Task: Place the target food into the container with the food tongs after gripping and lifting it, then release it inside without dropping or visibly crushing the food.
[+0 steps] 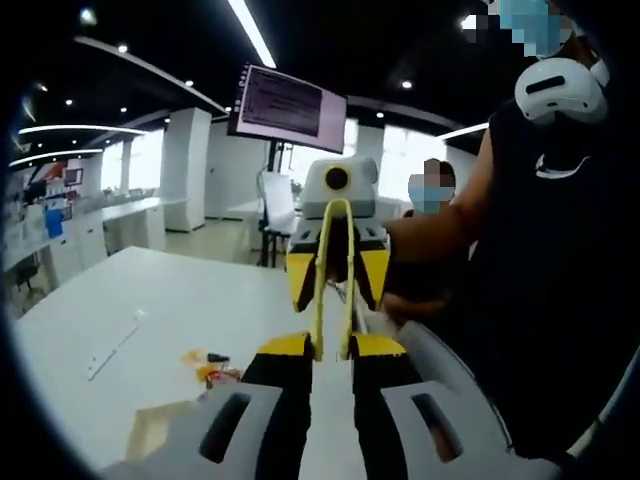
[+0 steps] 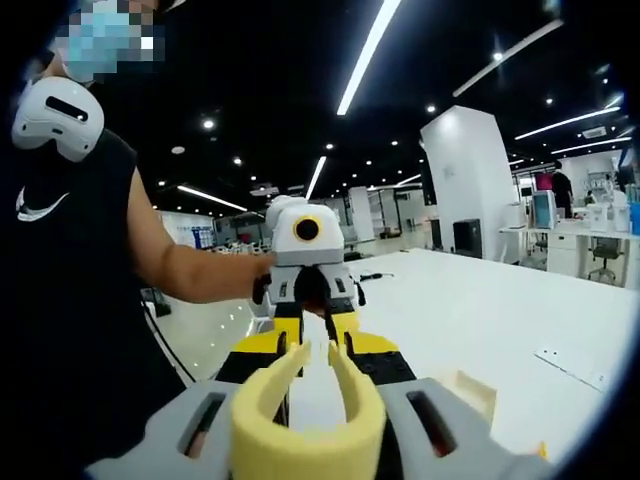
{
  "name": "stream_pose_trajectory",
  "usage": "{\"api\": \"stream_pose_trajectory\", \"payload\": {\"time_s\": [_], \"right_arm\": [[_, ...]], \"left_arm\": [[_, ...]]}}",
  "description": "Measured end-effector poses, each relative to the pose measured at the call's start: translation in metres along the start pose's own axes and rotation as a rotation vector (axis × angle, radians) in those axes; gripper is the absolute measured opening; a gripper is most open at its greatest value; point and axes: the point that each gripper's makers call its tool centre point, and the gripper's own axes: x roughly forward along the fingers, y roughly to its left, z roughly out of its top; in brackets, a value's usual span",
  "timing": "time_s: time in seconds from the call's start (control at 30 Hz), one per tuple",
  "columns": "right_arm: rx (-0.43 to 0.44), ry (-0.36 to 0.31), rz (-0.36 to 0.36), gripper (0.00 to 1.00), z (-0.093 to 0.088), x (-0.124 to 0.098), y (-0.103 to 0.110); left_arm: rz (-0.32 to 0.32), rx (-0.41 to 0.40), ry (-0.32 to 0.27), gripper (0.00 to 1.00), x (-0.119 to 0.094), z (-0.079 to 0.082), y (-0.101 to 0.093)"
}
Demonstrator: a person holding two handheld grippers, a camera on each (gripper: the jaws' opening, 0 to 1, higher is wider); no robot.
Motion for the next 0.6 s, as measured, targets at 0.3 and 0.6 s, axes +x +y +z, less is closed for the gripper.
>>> {"api": "stream_pose_trajectory", "payload": {"time_s": [0.3,0.6], "right_arm": [[0.009,-0.015,0.006,0.2,0.004,-0.002,0.003],[-0.002,-0.015,0.011,0.2,0.0,-0.005,0.01]], "left_arm": [[0.002,0.005,-0.02,0.01,0.002,0.009,0.001],[0.01,0.016,-0.01,0.05,0.007,0.004,-0.008]]}}
